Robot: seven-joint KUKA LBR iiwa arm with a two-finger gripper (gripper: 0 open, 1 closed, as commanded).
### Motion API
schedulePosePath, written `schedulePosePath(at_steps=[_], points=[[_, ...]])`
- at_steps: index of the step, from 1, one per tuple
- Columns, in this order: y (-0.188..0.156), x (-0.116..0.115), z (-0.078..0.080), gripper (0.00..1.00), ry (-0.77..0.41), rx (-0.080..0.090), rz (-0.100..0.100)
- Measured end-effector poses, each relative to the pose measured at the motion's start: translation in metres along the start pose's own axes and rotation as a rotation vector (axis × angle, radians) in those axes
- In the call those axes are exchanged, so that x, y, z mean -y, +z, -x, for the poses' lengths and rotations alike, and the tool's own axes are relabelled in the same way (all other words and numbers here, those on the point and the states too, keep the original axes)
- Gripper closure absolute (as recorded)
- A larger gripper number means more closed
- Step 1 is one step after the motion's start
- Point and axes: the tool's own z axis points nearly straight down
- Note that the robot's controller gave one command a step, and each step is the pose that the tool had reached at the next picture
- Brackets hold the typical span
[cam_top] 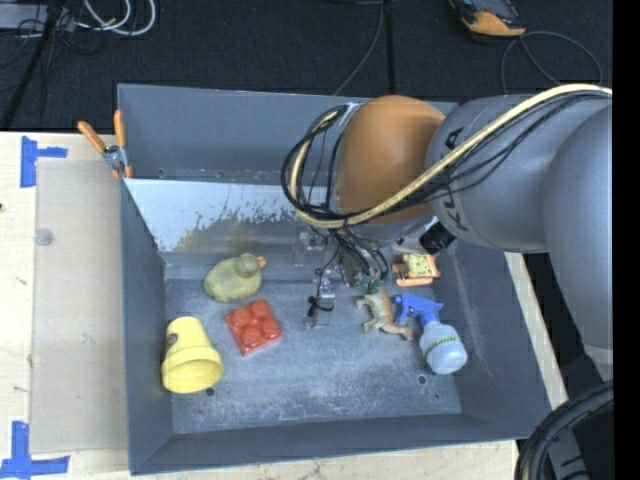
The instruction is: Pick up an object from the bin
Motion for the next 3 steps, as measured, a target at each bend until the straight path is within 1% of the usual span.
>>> schedulePosePath(at_steps=[1,2,3], points=[[0.025,-0.021,-0.005,0.00,-0.065,0.007,-0.001],[0.064,-0.062,-0.008,0.00,-0.215,0.003,0.000],[0.079,-0.070,-0.052,1.00,-0.329,0.004,-0.002]])
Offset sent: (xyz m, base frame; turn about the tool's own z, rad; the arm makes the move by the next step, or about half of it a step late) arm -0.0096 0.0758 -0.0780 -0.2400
